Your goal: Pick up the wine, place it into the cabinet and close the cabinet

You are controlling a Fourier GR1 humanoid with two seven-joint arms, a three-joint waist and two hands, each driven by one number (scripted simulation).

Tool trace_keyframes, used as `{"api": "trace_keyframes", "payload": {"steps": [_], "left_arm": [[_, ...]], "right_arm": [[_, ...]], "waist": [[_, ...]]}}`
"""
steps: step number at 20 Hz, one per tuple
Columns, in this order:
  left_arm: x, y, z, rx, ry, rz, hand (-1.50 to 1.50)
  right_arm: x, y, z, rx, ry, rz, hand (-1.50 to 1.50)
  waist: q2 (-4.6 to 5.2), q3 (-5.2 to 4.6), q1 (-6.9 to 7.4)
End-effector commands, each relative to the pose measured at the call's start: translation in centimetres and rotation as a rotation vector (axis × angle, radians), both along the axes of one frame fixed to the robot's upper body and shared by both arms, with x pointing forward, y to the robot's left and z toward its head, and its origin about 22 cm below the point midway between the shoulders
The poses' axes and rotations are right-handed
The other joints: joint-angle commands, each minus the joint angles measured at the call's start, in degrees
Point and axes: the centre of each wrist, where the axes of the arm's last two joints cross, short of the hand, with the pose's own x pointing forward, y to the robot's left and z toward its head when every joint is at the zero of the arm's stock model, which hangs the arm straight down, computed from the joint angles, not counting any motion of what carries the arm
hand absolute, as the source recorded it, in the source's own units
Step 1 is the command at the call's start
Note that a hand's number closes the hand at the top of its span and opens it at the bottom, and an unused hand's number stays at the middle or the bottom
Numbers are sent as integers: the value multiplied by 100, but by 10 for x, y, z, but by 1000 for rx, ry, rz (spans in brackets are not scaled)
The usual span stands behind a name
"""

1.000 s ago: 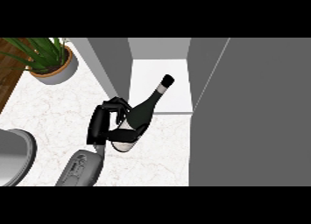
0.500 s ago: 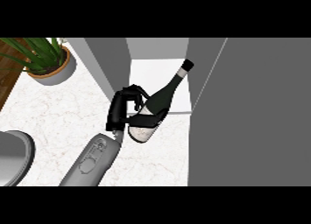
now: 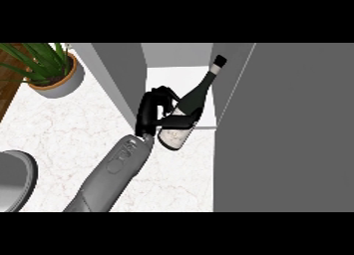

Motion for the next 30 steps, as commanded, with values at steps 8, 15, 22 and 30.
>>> {"api": "trace_keyframes", "payload": {"steps": [8,15,22,30], "left_arm": [[18,-7,-17,177,54,99,150],[33,10,-22,166,132,130,150],[45,19,-16,130,87,222,150],[53,24,-11,56,64,293,150]], "right_arm": [[-17,6,25,67,-46,92,-150],[-15,4,20,68,-35,88,-150],[-19,-2,16,90,-46,92,-150],[-11,-6,7,83,-45,112,-150]], "waist": [[43,-4,-210],[55,-5,-203],[69,-4,-270],[133,-9,-357]]}}
